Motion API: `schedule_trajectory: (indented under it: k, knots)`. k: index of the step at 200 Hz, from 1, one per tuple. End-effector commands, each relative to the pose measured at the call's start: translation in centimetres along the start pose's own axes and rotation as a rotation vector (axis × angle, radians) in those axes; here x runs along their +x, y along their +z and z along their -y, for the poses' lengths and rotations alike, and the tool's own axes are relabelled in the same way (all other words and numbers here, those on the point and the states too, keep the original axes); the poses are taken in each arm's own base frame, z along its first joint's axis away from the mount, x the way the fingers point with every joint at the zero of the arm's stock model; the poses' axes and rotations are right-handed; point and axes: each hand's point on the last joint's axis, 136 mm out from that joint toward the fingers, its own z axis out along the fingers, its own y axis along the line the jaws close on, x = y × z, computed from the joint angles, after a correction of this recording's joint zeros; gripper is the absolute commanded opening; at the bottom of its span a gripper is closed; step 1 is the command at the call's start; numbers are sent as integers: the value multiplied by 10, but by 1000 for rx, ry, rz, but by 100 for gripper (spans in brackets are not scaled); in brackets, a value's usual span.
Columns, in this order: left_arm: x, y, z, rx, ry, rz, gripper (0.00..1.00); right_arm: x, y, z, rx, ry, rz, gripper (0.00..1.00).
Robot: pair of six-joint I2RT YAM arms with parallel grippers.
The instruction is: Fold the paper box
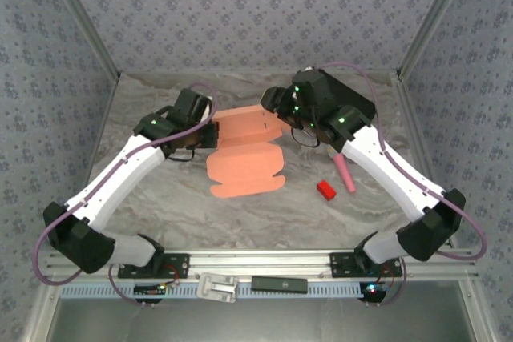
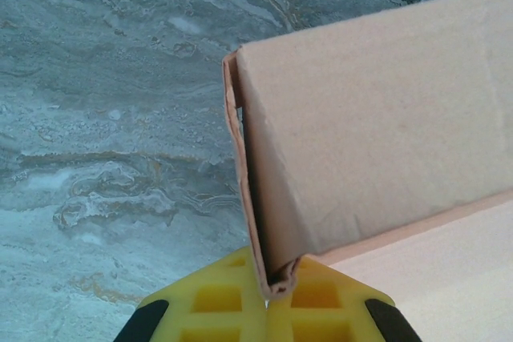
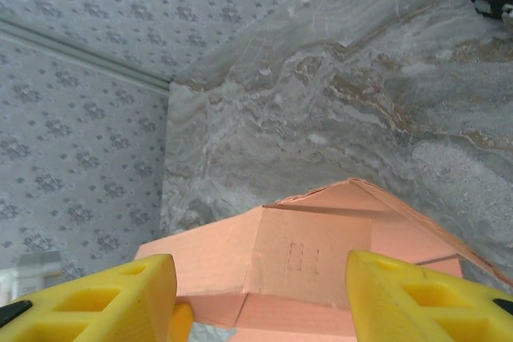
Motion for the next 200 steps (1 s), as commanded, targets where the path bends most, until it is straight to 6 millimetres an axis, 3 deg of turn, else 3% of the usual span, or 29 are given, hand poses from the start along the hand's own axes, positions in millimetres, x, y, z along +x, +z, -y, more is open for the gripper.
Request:
schedule_trajectory:
  k: [1, 150, 200]
  knots:
    - [-3, -5, 2, -14, 2, 1, 0, 3, 6, -1, -5, -29, -30, 59]
    - [-7, -5, 10, -10, 8, 19, 0, 36, 31, -9, -50, -12, -126, 51]
    - [-6, -3, 10, -14, 12, 19, 0, 32, 32, -12, -61, -11, -113, 50]
